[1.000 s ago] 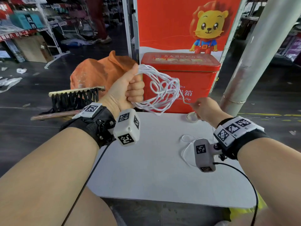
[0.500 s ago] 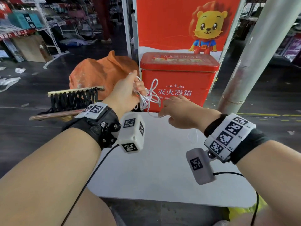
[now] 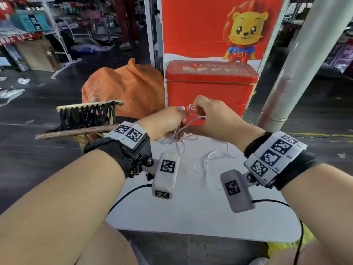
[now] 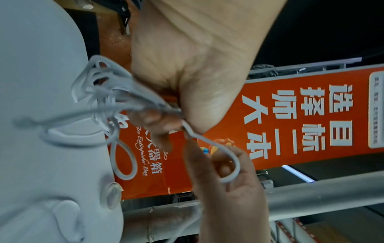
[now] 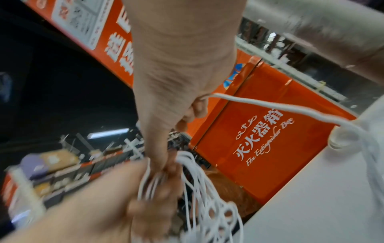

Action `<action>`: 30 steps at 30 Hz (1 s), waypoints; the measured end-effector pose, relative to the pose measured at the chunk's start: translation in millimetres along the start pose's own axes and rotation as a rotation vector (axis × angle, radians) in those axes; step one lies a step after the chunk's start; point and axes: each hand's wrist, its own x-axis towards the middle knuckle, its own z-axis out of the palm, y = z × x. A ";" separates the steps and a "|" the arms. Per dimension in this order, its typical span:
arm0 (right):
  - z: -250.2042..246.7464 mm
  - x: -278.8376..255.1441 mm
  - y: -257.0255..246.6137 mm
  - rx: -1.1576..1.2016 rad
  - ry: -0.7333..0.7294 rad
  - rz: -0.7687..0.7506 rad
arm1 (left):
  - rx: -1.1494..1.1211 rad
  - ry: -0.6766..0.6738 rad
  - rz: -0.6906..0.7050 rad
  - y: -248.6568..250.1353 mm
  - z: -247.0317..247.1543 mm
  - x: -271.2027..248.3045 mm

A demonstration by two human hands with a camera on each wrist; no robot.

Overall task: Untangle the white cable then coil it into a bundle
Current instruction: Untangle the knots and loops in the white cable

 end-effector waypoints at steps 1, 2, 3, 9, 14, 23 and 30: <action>-2.1 0.2 3.8 0.074 0.001 0.046 | 0.058 -0.002 0.002 -0.9 0.5 -1.7; -5.0 -0.2 7.8 0.140 0.020 0.086 | 0.111 0.004 0.017 -1.7 1.2 -3.5; -7.6 -0.4 13.6 0.188 0.048 0.120 | 0.145 0.021 0.035 -3.5 0.0 -2.4; -14.5 -5.1 23.7 0.312 0.049 0.158 | 0.026 0.076 0.082 -8.3 -12.6 2.3; -14.9 0.7 16.0 0.086 -0.122 0.170 | -0.179 0.074 0.055 -6.5 -10.8 1.3; -17.1 0.7 -6.2 0.404 -0.090 0.086 | -0.357 0.103 0.076 3.4 -10.6 -6.5; -11.5 10.5 0.5 0.354 0.203 0.140 | -0.245 -0.176 -0.030 5.4 -2.9 -14.5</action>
